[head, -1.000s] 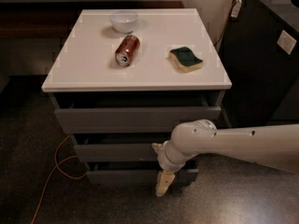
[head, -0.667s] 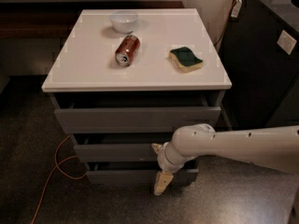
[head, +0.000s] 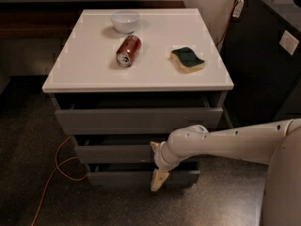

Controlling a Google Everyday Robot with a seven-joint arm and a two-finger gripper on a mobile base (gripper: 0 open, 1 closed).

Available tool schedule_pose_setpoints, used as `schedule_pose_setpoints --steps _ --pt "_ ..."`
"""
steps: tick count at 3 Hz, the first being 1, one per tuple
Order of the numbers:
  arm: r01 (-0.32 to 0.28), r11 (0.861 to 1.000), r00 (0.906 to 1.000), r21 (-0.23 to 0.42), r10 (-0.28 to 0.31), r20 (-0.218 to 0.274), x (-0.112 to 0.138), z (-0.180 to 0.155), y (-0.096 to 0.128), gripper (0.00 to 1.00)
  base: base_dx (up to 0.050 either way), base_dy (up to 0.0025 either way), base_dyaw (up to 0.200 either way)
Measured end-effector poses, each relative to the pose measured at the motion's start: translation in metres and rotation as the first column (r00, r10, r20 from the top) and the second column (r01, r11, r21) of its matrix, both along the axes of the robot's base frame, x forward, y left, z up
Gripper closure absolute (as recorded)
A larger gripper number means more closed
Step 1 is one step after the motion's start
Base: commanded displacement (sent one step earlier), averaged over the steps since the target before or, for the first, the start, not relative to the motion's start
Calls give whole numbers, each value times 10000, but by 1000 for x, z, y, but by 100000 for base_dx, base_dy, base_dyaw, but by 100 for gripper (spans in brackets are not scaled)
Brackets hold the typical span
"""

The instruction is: Place coke can into middle drawer

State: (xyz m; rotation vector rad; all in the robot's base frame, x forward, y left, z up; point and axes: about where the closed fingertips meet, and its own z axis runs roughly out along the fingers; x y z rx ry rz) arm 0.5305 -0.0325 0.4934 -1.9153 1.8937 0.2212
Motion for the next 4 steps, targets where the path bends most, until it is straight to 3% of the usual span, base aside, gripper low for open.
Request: schedule_pose_setpoints --steps 2,4 --pt "122 9990 9992 -418 -106 393 35 -36 4 0 0 0 0" --pt "463 9922 9930 -1161 -331 1133 60 -46 -4 0 0 0 0"
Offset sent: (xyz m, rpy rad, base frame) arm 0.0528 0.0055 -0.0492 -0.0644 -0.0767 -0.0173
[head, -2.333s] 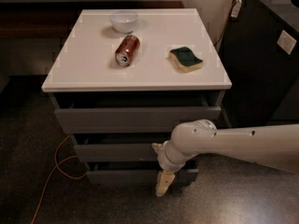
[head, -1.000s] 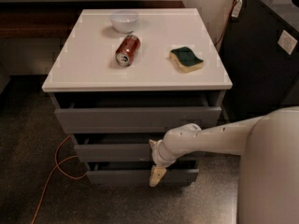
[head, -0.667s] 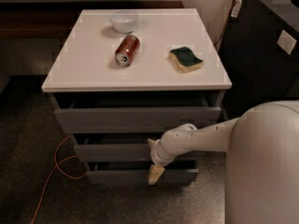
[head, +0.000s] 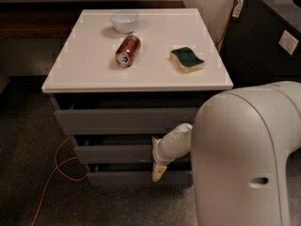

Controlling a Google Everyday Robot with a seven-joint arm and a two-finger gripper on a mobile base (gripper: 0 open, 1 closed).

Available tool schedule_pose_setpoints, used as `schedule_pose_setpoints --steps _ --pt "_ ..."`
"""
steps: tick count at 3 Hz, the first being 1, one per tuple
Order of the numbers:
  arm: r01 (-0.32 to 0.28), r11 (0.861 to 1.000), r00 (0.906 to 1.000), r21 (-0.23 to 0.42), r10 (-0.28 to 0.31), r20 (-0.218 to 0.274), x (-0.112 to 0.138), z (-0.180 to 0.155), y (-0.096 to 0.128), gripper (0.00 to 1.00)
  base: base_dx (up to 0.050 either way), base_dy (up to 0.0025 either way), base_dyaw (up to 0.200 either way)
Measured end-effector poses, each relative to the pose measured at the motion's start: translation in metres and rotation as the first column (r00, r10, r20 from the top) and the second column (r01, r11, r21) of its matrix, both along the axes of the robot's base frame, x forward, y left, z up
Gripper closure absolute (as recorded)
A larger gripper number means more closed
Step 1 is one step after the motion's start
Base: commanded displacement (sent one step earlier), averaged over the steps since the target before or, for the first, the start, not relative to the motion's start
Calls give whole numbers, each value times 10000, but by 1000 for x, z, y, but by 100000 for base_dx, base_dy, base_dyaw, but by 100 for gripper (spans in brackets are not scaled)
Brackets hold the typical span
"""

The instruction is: Place coke can into middle drawer

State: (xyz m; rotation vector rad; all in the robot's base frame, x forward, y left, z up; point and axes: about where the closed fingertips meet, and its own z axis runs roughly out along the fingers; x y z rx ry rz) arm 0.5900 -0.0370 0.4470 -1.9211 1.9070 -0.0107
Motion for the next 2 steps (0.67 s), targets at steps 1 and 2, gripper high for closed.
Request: schedule_pose_setpoints --steps 1,2 --pt "112 9998 9999 -135 -111 95 12 -14 -1 0 0 0 0" --pt "14 10000 9999 -4 -14 144 17 -23 4 0 0 0 0"
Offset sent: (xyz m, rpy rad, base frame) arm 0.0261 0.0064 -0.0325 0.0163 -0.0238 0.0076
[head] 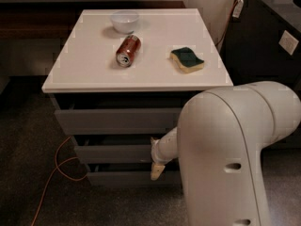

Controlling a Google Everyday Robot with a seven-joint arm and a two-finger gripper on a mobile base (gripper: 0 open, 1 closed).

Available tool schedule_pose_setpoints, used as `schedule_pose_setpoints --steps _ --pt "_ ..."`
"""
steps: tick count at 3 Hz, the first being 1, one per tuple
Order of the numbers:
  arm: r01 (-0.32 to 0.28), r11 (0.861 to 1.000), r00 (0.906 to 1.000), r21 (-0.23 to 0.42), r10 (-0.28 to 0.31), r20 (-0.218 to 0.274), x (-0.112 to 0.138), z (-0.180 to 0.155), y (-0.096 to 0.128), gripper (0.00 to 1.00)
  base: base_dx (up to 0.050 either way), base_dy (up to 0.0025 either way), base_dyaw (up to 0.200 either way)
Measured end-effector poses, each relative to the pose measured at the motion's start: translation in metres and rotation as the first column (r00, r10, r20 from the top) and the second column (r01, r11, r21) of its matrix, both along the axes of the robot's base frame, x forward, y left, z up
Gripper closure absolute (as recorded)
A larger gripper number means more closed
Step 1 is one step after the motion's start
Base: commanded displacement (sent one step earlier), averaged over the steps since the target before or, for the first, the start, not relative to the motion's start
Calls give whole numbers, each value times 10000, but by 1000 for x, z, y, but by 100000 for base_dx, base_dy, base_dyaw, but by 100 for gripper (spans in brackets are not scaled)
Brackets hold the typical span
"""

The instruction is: Place coke can into middle drawer

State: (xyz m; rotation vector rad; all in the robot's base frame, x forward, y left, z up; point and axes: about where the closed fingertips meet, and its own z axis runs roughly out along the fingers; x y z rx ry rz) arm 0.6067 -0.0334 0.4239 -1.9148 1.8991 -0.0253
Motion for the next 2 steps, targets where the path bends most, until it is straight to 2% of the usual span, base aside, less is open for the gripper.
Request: schedule_pose_setpoints --steps 2 --pt "225 9945 9997 1022 -230 40 2 -1 3 46 0 0 0"
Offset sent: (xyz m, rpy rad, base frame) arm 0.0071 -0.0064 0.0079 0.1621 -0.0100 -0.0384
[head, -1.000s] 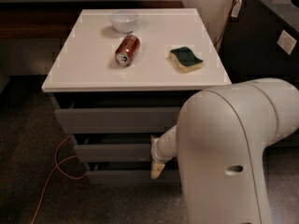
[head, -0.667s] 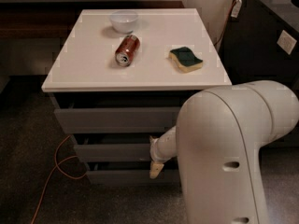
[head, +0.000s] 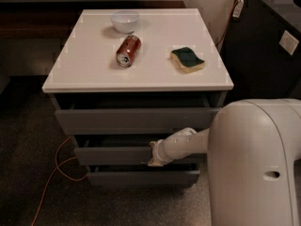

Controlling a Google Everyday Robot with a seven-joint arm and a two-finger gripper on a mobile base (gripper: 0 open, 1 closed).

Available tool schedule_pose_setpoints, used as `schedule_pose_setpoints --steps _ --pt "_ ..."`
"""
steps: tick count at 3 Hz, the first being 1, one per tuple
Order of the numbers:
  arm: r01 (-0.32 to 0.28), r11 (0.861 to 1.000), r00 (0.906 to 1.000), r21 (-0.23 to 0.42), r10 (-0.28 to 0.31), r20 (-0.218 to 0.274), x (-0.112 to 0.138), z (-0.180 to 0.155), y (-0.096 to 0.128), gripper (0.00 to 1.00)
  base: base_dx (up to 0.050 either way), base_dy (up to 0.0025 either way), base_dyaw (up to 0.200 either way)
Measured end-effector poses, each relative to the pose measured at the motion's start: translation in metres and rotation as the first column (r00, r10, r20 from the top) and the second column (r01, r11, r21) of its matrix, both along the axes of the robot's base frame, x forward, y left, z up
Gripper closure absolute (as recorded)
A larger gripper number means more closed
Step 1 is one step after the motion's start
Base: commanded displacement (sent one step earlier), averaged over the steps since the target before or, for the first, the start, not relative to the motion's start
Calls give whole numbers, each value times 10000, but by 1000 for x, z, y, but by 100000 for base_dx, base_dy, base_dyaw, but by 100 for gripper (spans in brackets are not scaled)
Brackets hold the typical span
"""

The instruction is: Place coke can into middle drawer

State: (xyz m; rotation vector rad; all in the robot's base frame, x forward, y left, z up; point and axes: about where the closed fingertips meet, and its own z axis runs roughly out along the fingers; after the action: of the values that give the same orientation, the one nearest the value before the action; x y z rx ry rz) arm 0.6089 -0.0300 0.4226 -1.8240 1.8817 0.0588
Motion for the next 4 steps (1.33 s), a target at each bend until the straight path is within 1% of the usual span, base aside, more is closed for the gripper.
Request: schedule_pose_setpoints --steps 1,2,3,4 --pt "20 9996 9999 294 -16 -136 -10 7 -1 71 0 0 0" --pt "-127 9995 9979 303 146 -636 -32 4 3 99 0 0 0" --pt "-262 9992 9952 311 290 -931 -43 1 7 100 0 0 0" --pt "-263 9992 9952 312 292 -933 -43 1 7 100 0 0 0"
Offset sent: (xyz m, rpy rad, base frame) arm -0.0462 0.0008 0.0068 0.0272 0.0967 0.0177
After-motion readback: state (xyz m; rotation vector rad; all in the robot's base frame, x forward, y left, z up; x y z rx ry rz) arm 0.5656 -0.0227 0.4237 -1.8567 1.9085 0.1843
